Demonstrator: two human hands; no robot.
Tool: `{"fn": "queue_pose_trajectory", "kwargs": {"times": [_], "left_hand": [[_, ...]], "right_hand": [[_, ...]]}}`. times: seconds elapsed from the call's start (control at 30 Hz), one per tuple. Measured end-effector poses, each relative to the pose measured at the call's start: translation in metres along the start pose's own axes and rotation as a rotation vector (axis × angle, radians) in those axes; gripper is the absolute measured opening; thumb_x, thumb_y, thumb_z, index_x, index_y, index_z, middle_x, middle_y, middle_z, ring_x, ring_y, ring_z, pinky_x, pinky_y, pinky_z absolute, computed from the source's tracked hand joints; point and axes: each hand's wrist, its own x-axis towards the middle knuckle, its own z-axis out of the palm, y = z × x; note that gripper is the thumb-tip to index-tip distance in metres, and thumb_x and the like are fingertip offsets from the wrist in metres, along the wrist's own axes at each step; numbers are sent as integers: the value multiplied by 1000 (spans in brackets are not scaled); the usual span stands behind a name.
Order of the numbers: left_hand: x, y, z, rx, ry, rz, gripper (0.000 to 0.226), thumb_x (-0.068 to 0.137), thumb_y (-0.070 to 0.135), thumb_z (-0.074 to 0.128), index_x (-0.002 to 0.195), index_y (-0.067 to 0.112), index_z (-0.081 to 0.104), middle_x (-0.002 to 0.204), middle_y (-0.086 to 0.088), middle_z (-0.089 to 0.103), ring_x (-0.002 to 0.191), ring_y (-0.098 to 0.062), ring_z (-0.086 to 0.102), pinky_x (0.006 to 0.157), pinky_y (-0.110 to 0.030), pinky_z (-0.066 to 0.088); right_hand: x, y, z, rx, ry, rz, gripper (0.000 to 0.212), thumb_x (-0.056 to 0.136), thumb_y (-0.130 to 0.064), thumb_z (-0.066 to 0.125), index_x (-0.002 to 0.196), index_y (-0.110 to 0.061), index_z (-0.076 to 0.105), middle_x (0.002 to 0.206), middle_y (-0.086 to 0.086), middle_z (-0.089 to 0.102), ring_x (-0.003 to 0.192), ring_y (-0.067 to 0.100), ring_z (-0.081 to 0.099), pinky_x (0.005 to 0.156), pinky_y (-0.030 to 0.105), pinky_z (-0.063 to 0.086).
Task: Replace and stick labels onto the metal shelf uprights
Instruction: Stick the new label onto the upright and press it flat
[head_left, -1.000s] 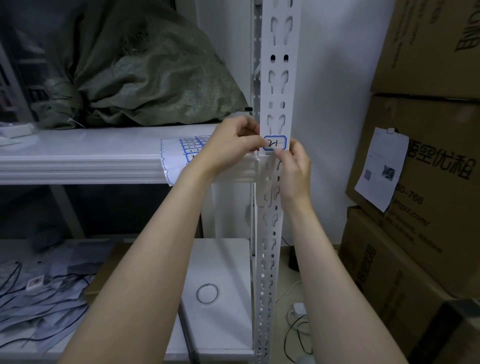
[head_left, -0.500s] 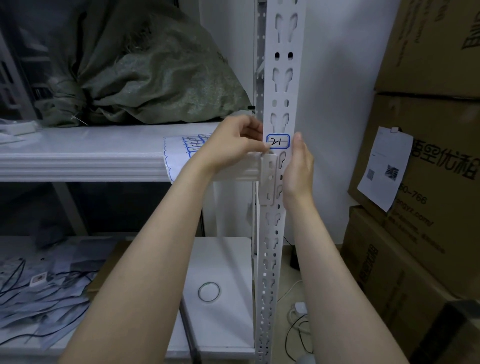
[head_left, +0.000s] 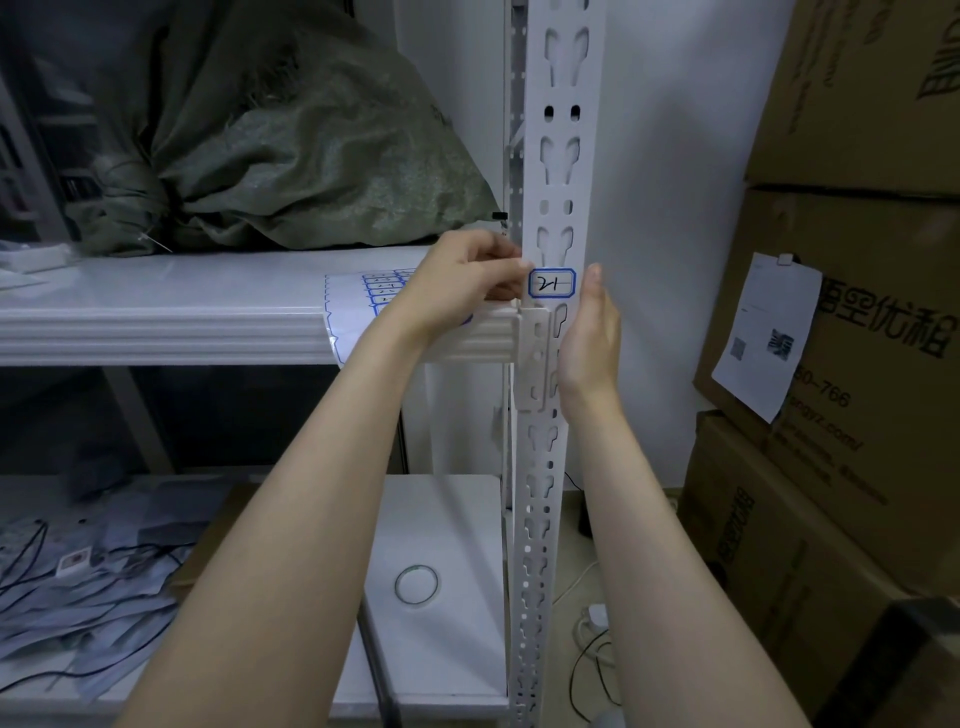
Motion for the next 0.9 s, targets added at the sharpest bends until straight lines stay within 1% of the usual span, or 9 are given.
{"fn": "queue_pose_trajectory", "kwargs": {"times": [0.1,0.17,0.33,0.4,0.47,0.57,0.7,0.8,0.9], "left_hand": [[0,-1,-1,113,-15,29,36,78,9,78,109,-1,63,99,-13,72,87,-18,69,83,-26,57],[-1,-1,-2,131,-26,26,37,76,6,79,109,-1,63,98,-12,73,88,-17,70,82,-25,57],[-2,2,0,-2,-35,4,16,93,4,59,105,-6,62,91,-13,68,74,-11,65,76,-21,54],[-1,3,0,-57,-32,-17,13,98,6,50,97,-1,62,84,-9,66,67,-8,64,72,-21,54],[0,4,0,-65,-30,-23,14,98,5,48,96,1,62,82,-8,65,67,-8,64,73,-23,54],[-1,3,0,3,-18,-13,12,91,6,60,100,-1,63,88,-9,67,73,-11,66,78,-25,55],[-3,1,0,105,-18,-6,36,73,13,76,105,2,64,99,-14,73,93,-22,71,88,-34,56],[-2,3,1,79,10,-17,27,82,6,72,107,-2,63,96,-16,71,85,-20,69,85,-30,57],[-3,6,3,-24,13,-28,9,93,8,59,92,3,65,78,-5,65,68,-9,63,76,-24,55]], "right_hand": [[-1,-2,-2,-7,-4,6,30,83,-41,48,91,-17,64,97,2,70,94,17,64,88,40,49],[-3,-3,-3,-11,-36,6,29,77,-30,55,96,-10,63,99,5,70,94,18,64,86,38,50],[-5,-7,-4,-46,-64,-22,29,70,-25,58,96,-12,62,88,-2,67,77,6,60,69,22,49],[-4,-6,-4,-56,-58,-7,26,71,-24,58,95,-15,62,88,-2,68,78,8,61,70,22,49],[-4,-5,-3,-28,-40,10,25,76,-29,56,95,-14,63,94,0,69,87,12,63,78,29,50],[-4,-5,-3,14,-30,18,29,81,-33,52,95,-10,63,92,0,68,86,10,61,78,27,47],[-3,-2,-2,4,-13,17,29,79,-34,52,93,-11,64,93,3,70,88,16,63,82,33,48],[-3,-4,1,32,12,14,52,82,-56,43,93,-11,65,95,9,69,94,26,64,87,41,48],[-4,-5,1,37,7,18,54,82,-59,40,95,-13,66,98,11,69,96,28,63,88,45,49]]}}
